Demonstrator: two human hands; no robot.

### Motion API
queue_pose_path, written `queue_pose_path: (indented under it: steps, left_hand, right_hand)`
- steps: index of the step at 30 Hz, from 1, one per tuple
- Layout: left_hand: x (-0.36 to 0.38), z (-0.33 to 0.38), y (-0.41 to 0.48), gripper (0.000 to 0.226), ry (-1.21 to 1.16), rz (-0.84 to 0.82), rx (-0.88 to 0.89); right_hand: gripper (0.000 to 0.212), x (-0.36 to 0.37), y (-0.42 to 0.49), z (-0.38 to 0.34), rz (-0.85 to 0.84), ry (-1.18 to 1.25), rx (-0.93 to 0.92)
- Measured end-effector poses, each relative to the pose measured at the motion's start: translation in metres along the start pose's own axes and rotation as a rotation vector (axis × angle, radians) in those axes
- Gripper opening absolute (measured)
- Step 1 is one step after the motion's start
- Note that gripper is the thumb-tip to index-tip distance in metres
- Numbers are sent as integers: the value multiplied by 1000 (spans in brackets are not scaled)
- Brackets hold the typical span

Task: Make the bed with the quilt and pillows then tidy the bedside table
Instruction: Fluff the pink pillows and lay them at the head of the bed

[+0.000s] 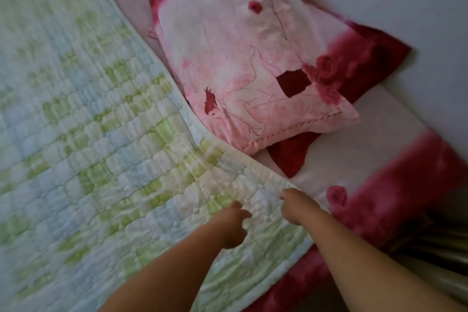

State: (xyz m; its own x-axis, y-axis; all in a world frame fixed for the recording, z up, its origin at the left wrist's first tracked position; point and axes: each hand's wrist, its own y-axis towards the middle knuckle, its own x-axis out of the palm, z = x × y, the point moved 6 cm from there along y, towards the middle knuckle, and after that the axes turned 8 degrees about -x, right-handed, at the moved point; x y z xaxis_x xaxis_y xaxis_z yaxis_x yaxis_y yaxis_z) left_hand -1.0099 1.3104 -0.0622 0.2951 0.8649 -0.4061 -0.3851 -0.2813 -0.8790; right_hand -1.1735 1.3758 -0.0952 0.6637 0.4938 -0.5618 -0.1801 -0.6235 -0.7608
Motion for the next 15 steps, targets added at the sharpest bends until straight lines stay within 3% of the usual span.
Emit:
queue_pose_path:
  steps: [3, 6, 8, 11, 15]
  left_hand:
    - [-22, -18, -18, 50, -33, 72, -31]
    - [-33, -44, -30, 48, -97, 101, -55]
    - [-38, -63, -36, 46, -189, 98, -87]
    - [-49, -85, -47, 46, -312, 132, -111]
    - [-74, -101, -48, 42, -495, 193, -150]
  right_hand:
    - [48, -10, -6, -28, 16, 112, -59]
    - [44, 4, -14, -18, -132, -103, 114]
    - [38, -10, -18, -26, 25, -123, 152]
    - [35, -51, -10, -70, 308, 50, -21]
    - [50, -123, 12, -136, 601, -36, -286]
